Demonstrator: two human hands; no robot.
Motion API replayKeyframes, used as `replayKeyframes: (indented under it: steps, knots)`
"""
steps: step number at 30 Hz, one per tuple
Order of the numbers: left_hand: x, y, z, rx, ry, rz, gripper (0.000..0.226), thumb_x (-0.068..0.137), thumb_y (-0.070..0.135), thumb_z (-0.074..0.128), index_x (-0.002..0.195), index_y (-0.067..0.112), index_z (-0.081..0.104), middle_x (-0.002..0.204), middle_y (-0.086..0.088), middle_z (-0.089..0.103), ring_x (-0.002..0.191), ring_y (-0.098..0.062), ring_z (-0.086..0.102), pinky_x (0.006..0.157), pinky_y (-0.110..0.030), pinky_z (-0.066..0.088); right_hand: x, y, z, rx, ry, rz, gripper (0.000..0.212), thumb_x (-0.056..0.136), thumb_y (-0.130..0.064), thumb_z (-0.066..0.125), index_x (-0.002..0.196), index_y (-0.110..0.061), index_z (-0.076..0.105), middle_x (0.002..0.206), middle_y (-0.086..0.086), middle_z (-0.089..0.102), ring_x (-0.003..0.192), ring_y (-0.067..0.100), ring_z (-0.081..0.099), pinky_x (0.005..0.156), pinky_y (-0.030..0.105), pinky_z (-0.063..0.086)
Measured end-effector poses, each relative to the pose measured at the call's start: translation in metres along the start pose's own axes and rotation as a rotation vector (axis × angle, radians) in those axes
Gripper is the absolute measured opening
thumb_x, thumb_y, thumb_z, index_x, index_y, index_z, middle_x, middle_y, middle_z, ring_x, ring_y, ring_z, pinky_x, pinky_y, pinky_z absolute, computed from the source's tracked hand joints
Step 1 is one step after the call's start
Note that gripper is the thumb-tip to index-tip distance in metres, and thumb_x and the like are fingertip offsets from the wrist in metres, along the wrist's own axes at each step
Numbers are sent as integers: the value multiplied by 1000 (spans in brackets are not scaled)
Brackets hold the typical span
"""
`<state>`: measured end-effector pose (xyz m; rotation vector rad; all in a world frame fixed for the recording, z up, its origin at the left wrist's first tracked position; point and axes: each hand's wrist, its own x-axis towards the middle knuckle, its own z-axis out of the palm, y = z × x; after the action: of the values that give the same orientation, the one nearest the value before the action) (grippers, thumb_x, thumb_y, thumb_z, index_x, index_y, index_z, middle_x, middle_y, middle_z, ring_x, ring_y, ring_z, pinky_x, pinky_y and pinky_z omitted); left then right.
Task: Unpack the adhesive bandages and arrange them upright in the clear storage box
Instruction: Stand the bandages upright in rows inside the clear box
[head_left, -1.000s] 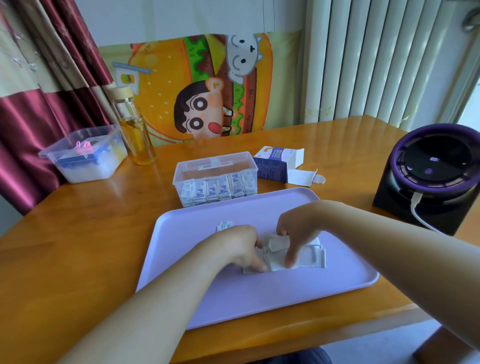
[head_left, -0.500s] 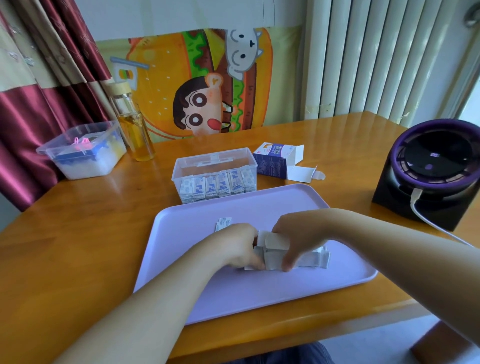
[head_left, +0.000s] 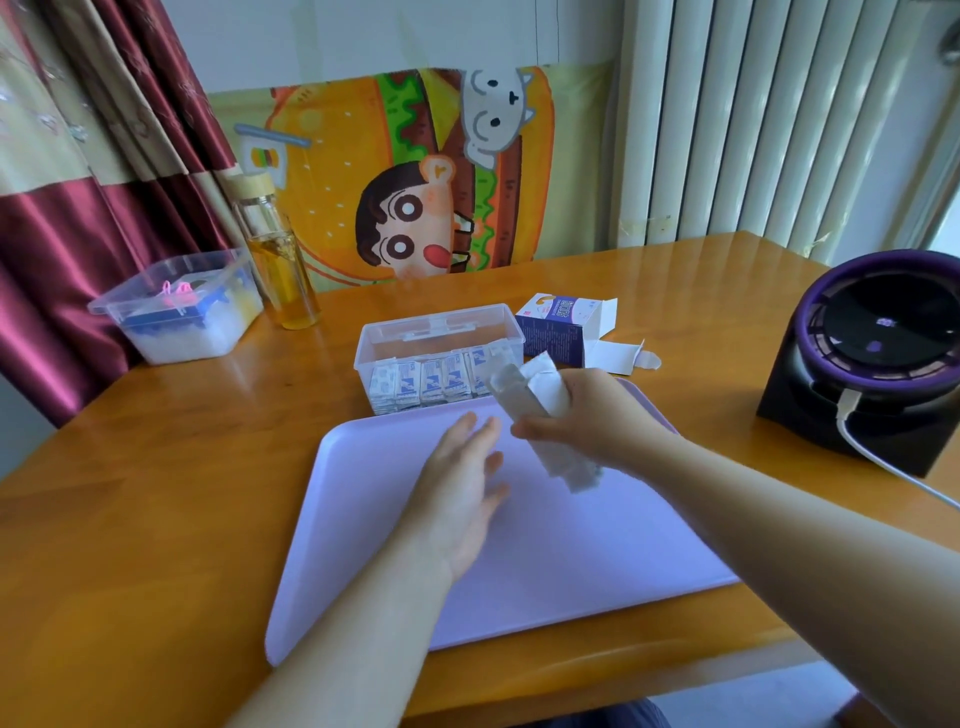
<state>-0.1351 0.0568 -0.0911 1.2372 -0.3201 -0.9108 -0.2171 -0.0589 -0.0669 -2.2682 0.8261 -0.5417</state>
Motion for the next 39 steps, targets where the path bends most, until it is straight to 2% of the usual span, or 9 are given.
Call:
replayKeyframes:
  steps: [2, 6, 11, 16, 21, 25, 31, 35, 39]
  knots:
    - [-4, -12, 6, 16, -66, -14, 41, 97, 24, 47, 138, 20, 44, 136, 0, 51, 116, -19, 50, 95, -35, 36, -1, -2, 16, 28, -26, 18, 23, 75, -33, 70, 72, -14, 58, 66, -1, 62, 62, 14, 58, 51, 21, 39]
    - [-3, -17, 11, 31, -59, -44, 31, 98, 9, 40, 125, 14, 54, 105, -6, 63, 82, -15, 60, 67, -26, 47, -6, -1, 40, -155, -82, 31, 21, 82, -27, 57, 86, -9, 46, 84, 7, 63, 76, 24, 55, 64, 31, 43]
    - [1, -18, 10, 100, 7, -84, 36, 95, 0, 37, 126, 9, 53, 91, -8, 61, 68, -18, 58, 57, -27, 50, -11, -1, 41, -293, -125, -17, 37, 83, -23, 60, 92, -11, 26, 97, 15, 62, 85, 32, 56, 72, 38, 46]
    - [-1, -12, 13, -56, 15, -146, 30, 95, -2, 38, 109, 10, 61, 79, -4, 65, 58, -11, 59, 46, -17, 47, -12, -9, 29, -260, -241, -33, 37, 84, -21, 63, 105, -13, 34, 94, 8, 49, 86, 27, 50, 56, 18, 33]
    - [-2, -7, 9, -176, 40, -141, 32, 97, -2, 34, 92, 10, 64, 65, -4, 69, 51, -14, 62, 47, -21, 49, -15, -13, 7, -103, -428, -61, 18, 87, -26, 59, 102, -17, 54, 92, 1, 62, 81, 23, 59, 65, 28, 49]
    - [-2, -3, 12, -198, 32, -80, 34, 95, 0, 38, 113, 11, 64, 70, -2, 70, 62, -17, 65, 57, -29, 54, -20, -15, 11, -66, -234, -68, 13, 88, -17, 50, 97, -16, 59, 84, -1, 64, 70, 15, 57, 58, 27, 46]
    - [-12, 5, 15, -312, -100, -117, 29, 96, 24, 46, 84, 24, 73, 86, 0, 69, 87, -14, 63, 80, -28, 43, -31, -20, 33, -212, 38, -246, 19, 87, -15, 44, 99, -12, 58, 89, 3, 54, 80, 27, 57, 66, 39, 48]
    - [-12, 8, -4, -345, -104, -188, 24, 96, 28, 45, 99, 9, 61, 81, -7, 63, 79, -18, 63, 74, -28, 49, -36, -24, 34, -161, -159, -400, 25, 85, -18, 57, 109, -16, 62, 95, -1, 47, 76, 19, 55, 66, 29, 44]
    - [-14, 10, -24, -347, -159, -208, 22, 95, 14, 43, 98, 5, 62, 81, -11, 70, 71, -22, 69, 66, -32, 57, -30, -26, 13, 68, -264, -336, 23, 81, -34, 69, 102, -25, 70, 94, -1, 65, 67, 9, 55, 63, 20, 44]
